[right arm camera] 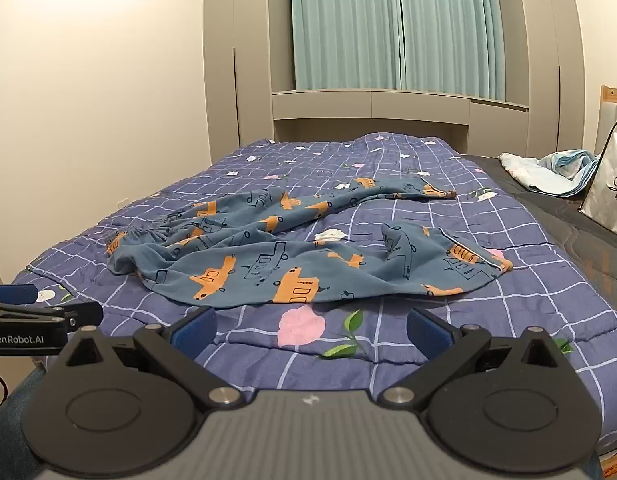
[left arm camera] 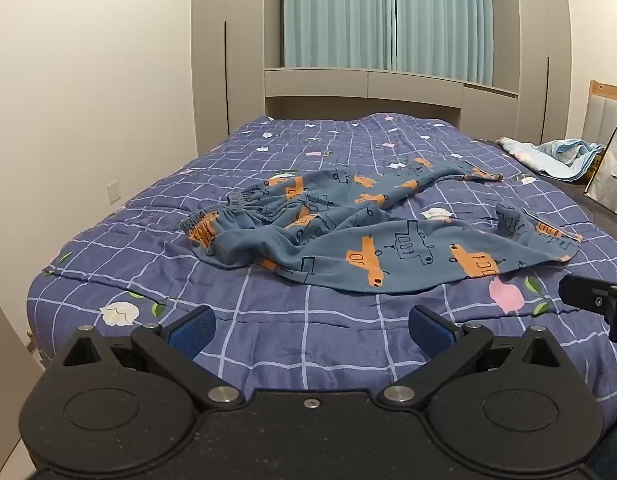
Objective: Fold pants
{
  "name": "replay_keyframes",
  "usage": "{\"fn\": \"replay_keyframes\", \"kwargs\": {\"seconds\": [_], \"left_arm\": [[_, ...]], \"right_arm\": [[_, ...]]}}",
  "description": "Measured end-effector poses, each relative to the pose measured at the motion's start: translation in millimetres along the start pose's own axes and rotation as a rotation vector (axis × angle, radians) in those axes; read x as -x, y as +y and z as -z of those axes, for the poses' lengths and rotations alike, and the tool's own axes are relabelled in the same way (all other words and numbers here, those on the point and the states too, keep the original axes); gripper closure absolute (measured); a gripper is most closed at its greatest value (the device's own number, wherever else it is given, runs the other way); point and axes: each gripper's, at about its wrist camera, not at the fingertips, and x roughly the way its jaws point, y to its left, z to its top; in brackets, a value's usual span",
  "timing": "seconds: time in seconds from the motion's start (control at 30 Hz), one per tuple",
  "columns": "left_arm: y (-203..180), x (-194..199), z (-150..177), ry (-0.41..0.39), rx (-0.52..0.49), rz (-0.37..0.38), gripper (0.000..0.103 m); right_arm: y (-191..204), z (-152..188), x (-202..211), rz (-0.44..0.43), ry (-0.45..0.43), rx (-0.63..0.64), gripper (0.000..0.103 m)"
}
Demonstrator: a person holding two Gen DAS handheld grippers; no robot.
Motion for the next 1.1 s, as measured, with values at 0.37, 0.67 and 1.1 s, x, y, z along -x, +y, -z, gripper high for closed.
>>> {"fn": "replay_keyframes", "kwargs": {"seconds": [0.37,0.67,1.1], "left_arm": [[0.0,0.1,0.1,0.0,0.0,0.003,0.001],[-0.2,-0.5,0.0,0.0,0.002,0.006,0.001],[-0.3,1.8,0.9,-0.002,0.002,0.008,0.001]], "right_arm": [[-0.7,-0.1,0.5,-0.001,0.001,0.0,0.0],[-0.3,0.3,0.7,-0.001,0.002,0.001,0.0],[-0.9,0.9,1.0,0.0,0.002,0.002,0.0]]}}
